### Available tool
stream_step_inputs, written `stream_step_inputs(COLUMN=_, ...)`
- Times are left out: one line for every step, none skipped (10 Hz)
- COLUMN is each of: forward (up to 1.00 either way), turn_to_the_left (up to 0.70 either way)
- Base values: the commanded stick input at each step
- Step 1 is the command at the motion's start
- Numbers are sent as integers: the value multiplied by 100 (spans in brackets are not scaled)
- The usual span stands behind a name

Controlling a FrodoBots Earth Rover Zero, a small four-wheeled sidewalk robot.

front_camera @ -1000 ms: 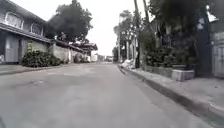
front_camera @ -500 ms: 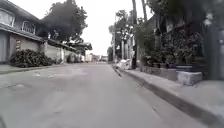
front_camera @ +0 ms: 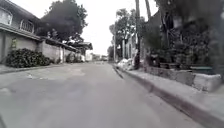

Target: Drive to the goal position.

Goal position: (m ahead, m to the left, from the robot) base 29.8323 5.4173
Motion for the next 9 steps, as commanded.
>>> stream_step_inputs(forward=100, turn_to_the_left=0)
stream_step_inputs(forward=100, turn_to_the_left=0)
stream_step_inputs(forward=100, turn_to_the_left=0)
stream_step_inputs(forward=100, turn_to_the_left=0)
stream_step_inputs(forward=100, turn_to_the_left=0)
stream_step_inputs(forward=100, turn_to_the_left=0)
stream_step_inputs(forward=100, turn_to_the_left=0)
stream_step_inputs(forward=100, turn_to_the_left=0)
stream_step_inputs(forward=100, turn_to_the_left=0)
